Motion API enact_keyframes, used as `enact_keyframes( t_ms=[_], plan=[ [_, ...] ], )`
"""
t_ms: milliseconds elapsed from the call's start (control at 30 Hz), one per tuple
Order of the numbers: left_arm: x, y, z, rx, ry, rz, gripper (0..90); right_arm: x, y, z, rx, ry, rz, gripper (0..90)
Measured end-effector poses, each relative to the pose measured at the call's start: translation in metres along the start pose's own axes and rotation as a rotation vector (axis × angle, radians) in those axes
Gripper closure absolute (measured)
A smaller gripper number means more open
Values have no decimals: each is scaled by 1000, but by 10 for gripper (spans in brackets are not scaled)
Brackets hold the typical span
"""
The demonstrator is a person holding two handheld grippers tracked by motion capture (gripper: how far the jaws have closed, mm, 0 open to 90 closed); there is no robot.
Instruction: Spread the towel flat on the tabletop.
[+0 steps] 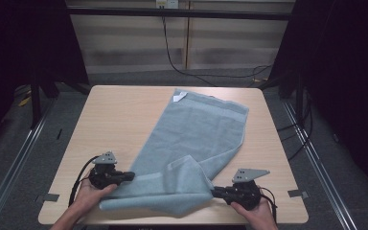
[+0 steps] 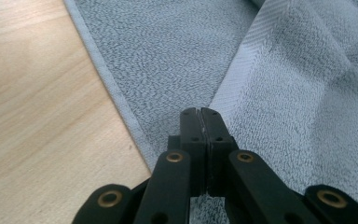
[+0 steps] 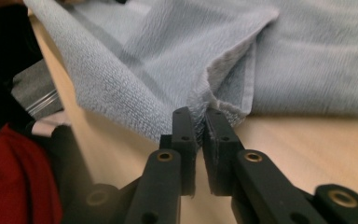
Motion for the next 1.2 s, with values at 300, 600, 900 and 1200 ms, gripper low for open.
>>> enact_keyframes(
  t_ms=[300,600,900,1200],
  plan=[
    [-5,-6,-4,16,1,-27,883,12,-44,-18,-16,28,-70,594],
    [-8,-4,0,2,-9,-30,779,97,-66,-50,-42,37,53,510],
    [-6,4,-2,44,-34,1,602,119,-54,-62,-45,69,90,497],
    [-11,5,-14,82,-2,-3,886,102,-57,-47,-83,59,42,852]
  ],
)
Point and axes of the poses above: each handheld gripper's, and its own axes: x roughly forward along the jaws, y roughly out of its underside, z roughly to its left, the point moved 7 cm from there along x, roughly forward along the jaws, and after that the axes turned 8 degrees about -z, right-handed, at the moved point
